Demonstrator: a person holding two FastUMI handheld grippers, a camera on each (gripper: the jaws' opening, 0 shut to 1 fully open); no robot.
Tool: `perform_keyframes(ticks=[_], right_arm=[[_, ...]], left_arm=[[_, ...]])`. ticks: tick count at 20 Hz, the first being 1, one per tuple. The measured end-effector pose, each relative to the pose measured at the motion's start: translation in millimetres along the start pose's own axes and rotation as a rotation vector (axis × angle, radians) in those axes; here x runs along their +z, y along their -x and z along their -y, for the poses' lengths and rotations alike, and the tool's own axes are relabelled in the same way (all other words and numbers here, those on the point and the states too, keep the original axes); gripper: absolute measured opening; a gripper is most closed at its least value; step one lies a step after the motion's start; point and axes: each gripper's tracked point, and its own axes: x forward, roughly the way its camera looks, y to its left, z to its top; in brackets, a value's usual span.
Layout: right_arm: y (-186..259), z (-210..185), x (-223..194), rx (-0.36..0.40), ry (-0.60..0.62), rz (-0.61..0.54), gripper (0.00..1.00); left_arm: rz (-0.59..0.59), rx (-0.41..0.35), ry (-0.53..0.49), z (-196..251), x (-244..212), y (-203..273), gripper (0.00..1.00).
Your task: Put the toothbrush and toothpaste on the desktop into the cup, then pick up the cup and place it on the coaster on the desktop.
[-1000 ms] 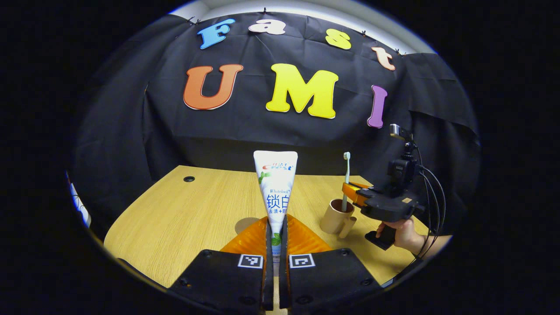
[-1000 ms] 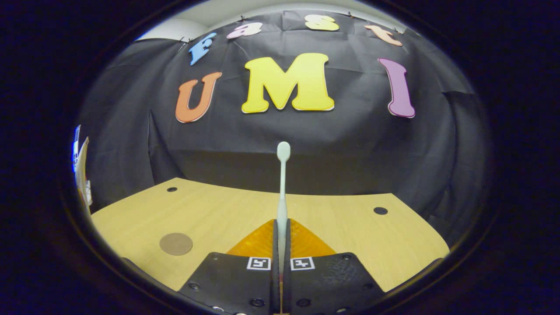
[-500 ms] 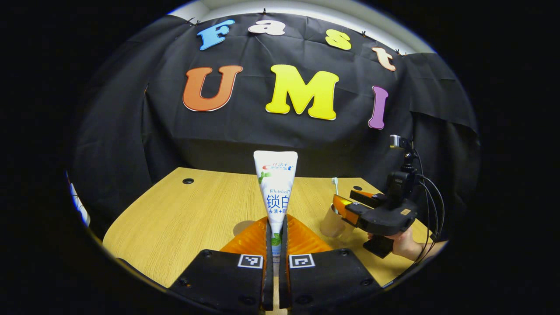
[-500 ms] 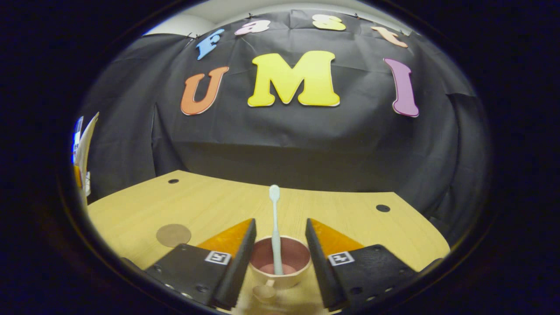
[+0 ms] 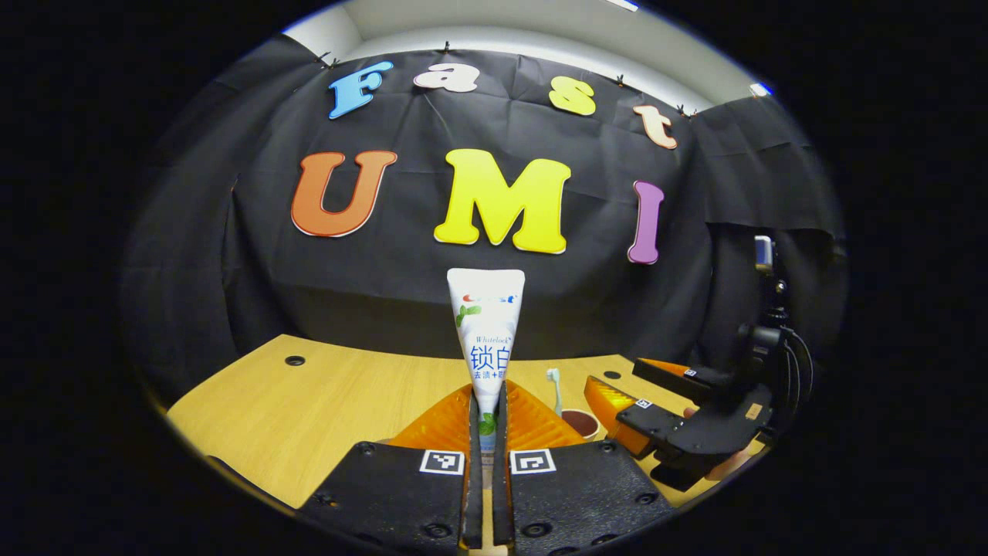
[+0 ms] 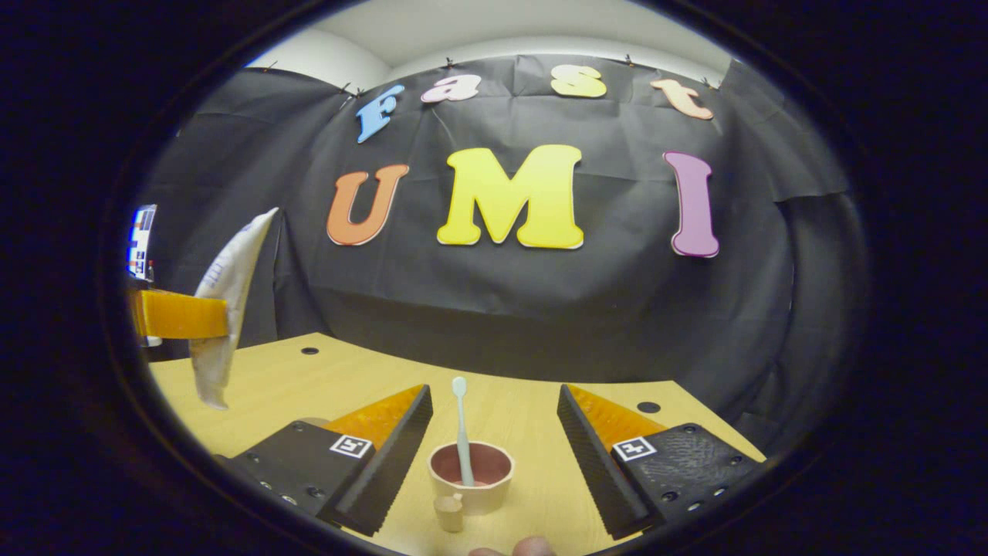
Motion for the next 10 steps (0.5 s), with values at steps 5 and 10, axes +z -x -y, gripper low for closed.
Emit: perform_keyframes(ticks=[5,10], right_arm=[[31.3,53.5,-1.3,-0.092,0.037,0.028,0.96],[51.6,103.0,-16.5,-0.14,0.01,0.019,0.96]], left_arm=[[0.056,-0.1,0.024,46.9,-2.3,-39.9,0.07],[0.083,-0.165,-0.022,84.3,-21.5,-76.9,0.07]])
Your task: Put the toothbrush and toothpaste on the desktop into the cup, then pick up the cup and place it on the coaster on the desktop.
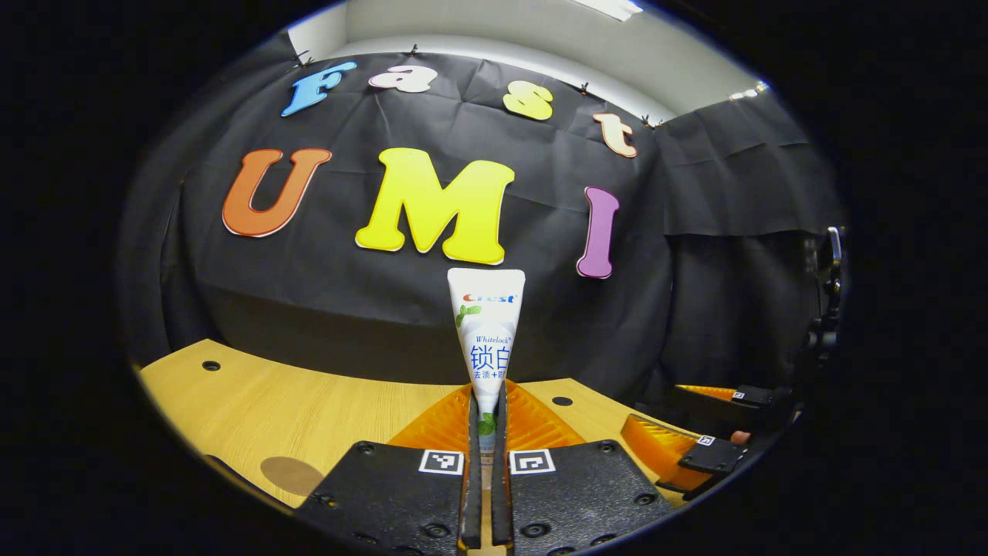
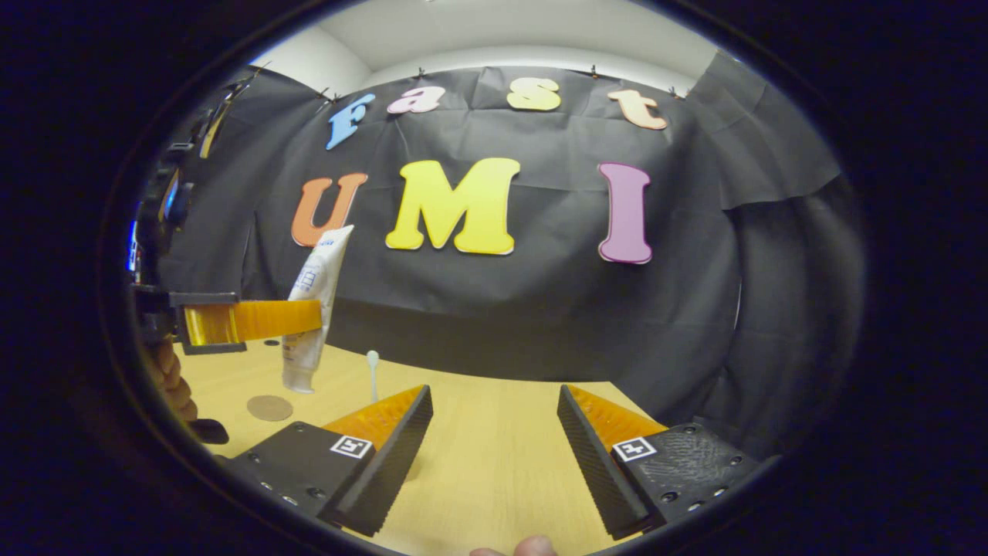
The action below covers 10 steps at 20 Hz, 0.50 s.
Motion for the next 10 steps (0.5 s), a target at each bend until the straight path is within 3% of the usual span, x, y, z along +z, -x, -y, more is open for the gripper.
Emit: perform_keyframes(ticks=[10], right_arm=[[14.8,19.7,-19.0,0.008,-0.055,-0.014,0.96]], left_arm=[[-0.012,0.041,-0.008,-0.8,-50.4,-26.6,0.09]])
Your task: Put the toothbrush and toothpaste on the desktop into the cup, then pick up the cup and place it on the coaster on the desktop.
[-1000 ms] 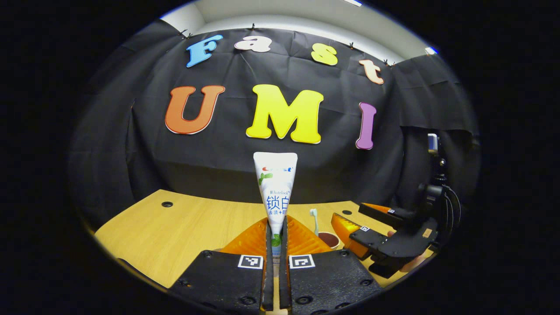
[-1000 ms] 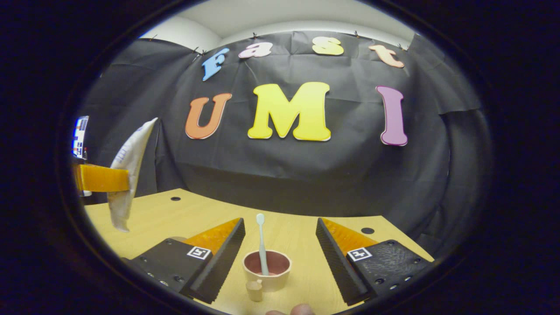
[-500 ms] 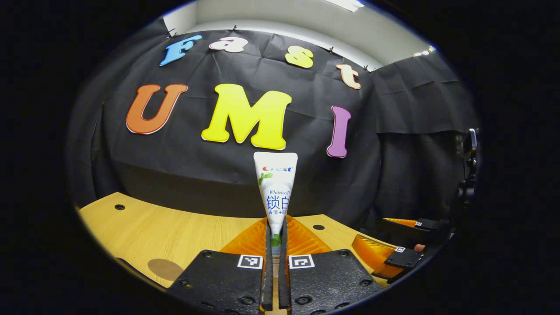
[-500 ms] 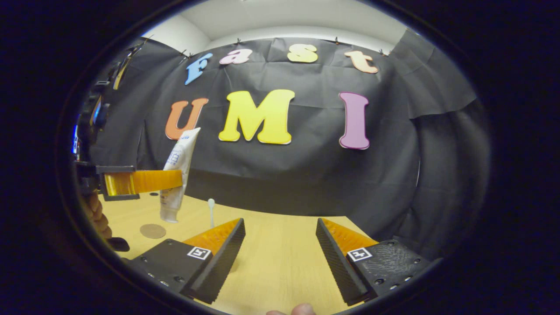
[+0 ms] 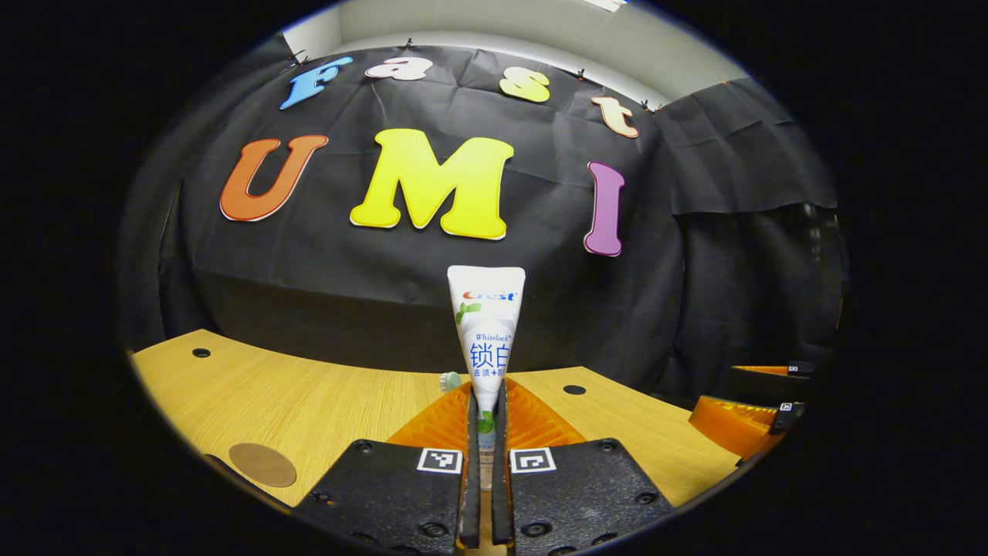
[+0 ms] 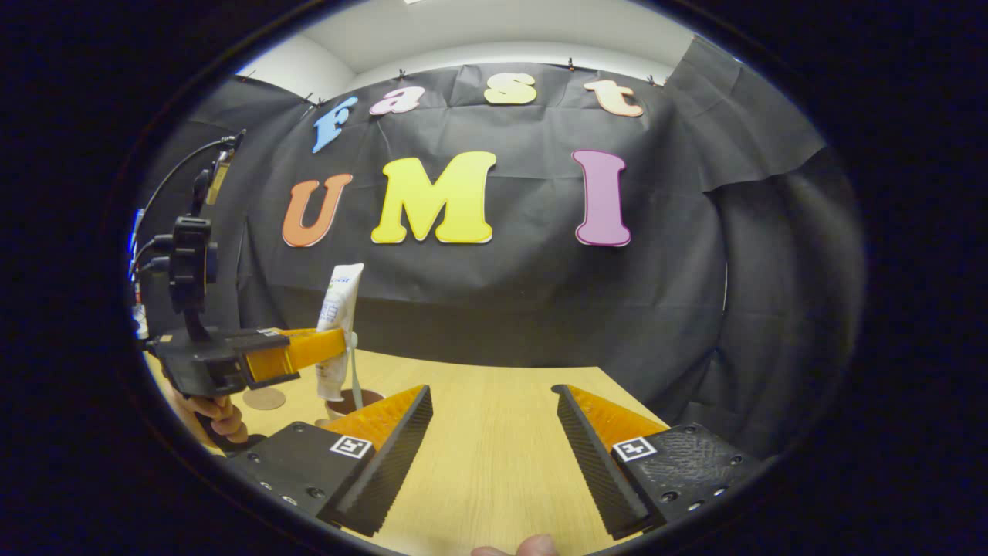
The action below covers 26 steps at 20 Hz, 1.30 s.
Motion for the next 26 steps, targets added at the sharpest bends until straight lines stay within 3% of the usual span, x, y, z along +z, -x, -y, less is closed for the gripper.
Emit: perform_keyframes(ticks=[5,11,12,13,15,17,21,26], right_arm=[[6.8,4.6,-0.3,-0.002,0.022,0.019,0.96],[9.2,10.6,-5.5,-0.017,0.009,0.009,0.96],[8.6,9.9,-7.6,-0.018,0.012,0.002,0.96],[9.8,8.5,-8.5,-0.014,0.012,-0.005,0.96],[10.0,3.2,-7.7,-0.009,0.013,-0.015,0.96],[10.7,-4.5,-3.7,-0.006,0.028,-0.019,0.96],[12.3,-29.0,9.4,0.021,0.061,-0.034,0.96],[6.6,-57.4,28.7,0.053,0.061,-0.08,0.96]], left_arm=[[-0.009,0.01,-0.015,2.0,-14.7,-5.7,0.13],[-0.001,0.039,-0.071,3.5,-23.3,1.4,0.34],[0.008,0.048,-0.074,3.1,-20.3,5.0,0.46],[0.018,0.061,-0.067,1.3,-15.2,10.1,0.45],[0.041,0.077,-0.052,-0.8,-6.0,20.1,0.82],[0.06,0.105,-0.055,-9.1,5.9,33.1,0.96],[0.04,0.107,-0.036,-25.4,16.1,55.3,0.99],[0.076,0.166,-0.061,-68.3,50.3,94.1,0.99]])
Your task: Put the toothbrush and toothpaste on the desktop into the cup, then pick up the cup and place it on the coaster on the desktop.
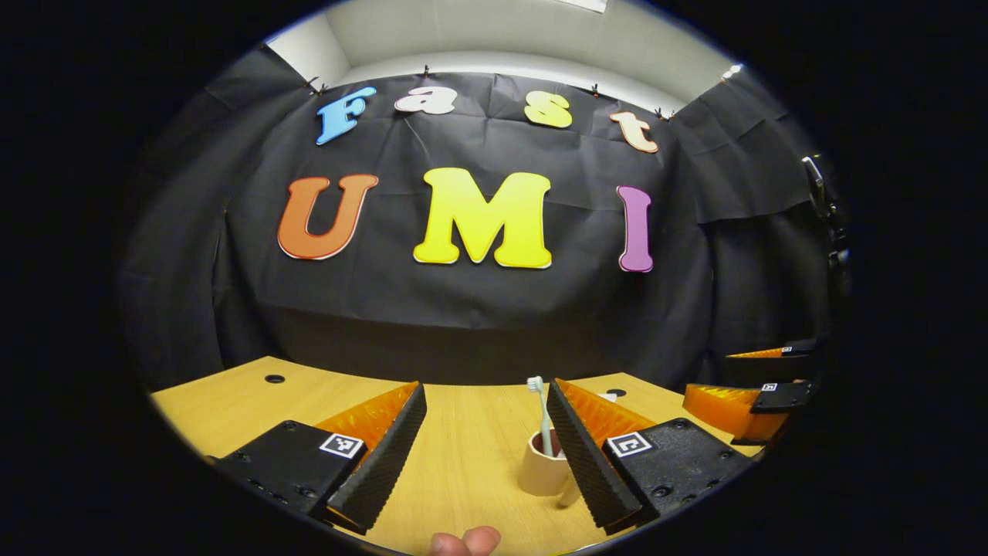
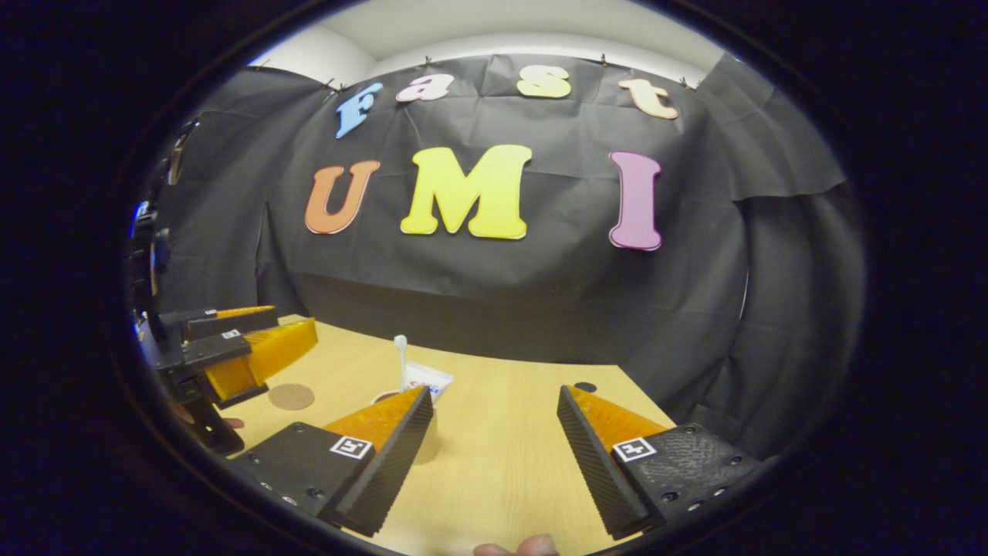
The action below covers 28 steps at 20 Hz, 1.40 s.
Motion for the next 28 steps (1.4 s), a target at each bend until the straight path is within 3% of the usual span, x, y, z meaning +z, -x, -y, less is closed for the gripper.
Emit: perform_keyframes(ticks=[8,11,13,20,24,28], right_arm=[[-17.2,-39.1,17.1,0.055,-0.025,-0.138,0.96],[-30.2,-58.1,9.4,0.101,-0.095,-0.292,0.95],[-39.8,-64.2,-1.5,0.09,-0.094,-0.414,0.95],[-46.6,-89.0,-72.1,0.109,-0.119,-0.837,0.94],[-55.9,-104.5,-101.9,0.121,-0.217,-0.978,0.93],[-67.3,-100.7,-116.8,0.071,-0.216,-1.052,0.9]], left_arm=[[-0.012,0.094,0.031,-69.1,22.3,43.0,0.98],[-0.05,0.109,0.037,-88.1,14.0,52.9,0.98],[-0.084,0.109,0.055,-96.6,5.0,58.9,0.98],[-0.12,0.13,0.063,-123.1,-7.3,71.8,0.98],[-0.138,0.117,0.08,-127.0,-17.0,81.7,0.98],[-0.143,0.131,0.076,-140.0,-25.7,90.7,0.98]])
